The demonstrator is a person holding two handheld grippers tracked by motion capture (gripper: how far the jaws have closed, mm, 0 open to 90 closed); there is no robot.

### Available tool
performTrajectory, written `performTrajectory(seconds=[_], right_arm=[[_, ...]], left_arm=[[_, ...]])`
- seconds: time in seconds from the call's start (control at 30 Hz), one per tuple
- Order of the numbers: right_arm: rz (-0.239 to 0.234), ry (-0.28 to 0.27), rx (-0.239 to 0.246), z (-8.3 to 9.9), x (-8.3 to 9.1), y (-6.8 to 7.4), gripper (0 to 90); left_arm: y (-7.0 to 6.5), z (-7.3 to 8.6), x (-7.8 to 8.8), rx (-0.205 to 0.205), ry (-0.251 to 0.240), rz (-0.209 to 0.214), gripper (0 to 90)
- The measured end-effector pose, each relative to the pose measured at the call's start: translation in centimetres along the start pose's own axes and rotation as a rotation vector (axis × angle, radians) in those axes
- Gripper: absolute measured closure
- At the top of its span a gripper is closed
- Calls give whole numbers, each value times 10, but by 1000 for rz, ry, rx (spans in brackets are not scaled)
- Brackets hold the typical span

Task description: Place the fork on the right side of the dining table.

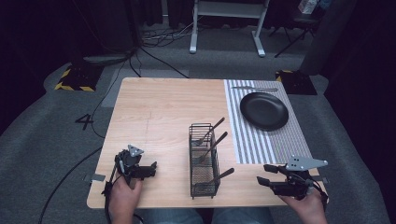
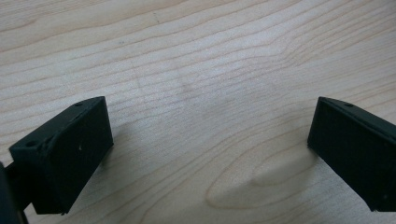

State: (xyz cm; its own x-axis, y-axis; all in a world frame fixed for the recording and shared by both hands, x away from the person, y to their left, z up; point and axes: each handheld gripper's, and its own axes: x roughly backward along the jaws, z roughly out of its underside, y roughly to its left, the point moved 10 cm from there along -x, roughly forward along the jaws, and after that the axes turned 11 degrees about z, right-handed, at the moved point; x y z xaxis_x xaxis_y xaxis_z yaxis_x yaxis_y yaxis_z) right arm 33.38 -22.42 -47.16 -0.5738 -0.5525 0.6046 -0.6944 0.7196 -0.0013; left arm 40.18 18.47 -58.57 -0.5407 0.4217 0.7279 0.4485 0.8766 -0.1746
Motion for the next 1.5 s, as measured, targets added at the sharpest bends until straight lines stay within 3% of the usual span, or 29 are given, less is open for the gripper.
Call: performTrajectory(seconds=[0.47, 0.67, 0.87, 1.23, 1.5], right_arm=[[-88, -9, 68, -32, 4, 36, 433], [-115, -13, 84, -42, 1, 47, 434], [-173, -8, 111, -50, -6, 66, 436], [-214, -11, 118, -62, -13, 81, 457], [-238, -4, 103, -69, -21, 85, 505]], left_arm=[[0, 0, 0, 0, 0, 0, 1], [0, 0, 0, 0, 0, 0, 1], [0, 0, 0, 0, 0, 0, 2], [0, 0, 0, 0, 0, 0, 1], [0, 0, 0, 0, 0, 0, 1]])
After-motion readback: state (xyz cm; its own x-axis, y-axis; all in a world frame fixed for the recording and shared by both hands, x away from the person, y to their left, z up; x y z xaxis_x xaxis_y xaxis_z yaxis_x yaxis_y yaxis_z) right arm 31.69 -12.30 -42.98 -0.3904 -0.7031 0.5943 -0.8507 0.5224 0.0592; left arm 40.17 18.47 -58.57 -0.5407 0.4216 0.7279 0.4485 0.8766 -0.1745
